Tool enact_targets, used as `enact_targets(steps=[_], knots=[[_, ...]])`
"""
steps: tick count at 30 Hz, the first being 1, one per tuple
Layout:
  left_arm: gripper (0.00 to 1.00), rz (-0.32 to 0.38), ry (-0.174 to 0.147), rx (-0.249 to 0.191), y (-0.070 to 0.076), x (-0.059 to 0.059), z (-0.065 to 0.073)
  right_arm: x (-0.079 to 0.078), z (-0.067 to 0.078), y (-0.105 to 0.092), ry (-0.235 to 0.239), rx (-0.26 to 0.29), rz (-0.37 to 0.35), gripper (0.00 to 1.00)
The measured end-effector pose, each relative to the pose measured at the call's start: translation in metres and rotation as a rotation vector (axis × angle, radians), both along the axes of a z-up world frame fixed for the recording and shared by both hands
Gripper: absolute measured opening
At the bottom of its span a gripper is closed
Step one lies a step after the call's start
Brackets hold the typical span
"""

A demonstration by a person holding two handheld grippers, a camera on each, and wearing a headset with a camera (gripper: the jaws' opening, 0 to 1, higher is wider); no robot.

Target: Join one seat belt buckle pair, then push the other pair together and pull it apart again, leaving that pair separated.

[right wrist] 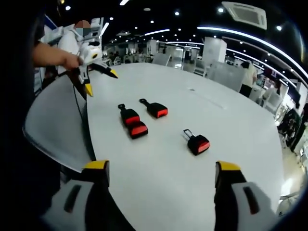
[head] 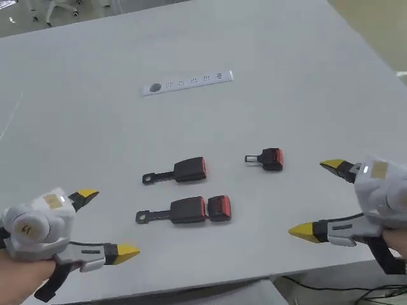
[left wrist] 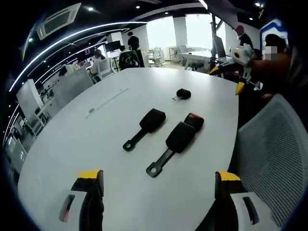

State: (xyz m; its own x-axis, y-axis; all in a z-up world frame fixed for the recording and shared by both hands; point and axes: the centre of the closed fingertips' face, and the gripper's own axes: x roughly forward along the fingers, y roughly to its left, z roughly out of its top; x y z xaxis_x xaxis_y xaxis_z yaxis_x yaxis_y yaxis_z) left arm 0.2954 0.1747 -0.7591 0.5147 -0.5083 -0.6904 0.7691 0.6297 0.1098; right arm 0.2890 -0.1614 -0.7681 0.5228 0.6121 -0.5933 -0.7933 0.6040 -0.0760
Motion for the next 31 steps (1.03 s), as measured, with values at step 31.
enact_targets(steps=[31], knots=[[1.00, 0.011, -0.039, -0.009, 0.003, -0.016, 0.008, -0.016, 0.005, -0.004, -0.005, 0.041, -0.129, 1.00]])
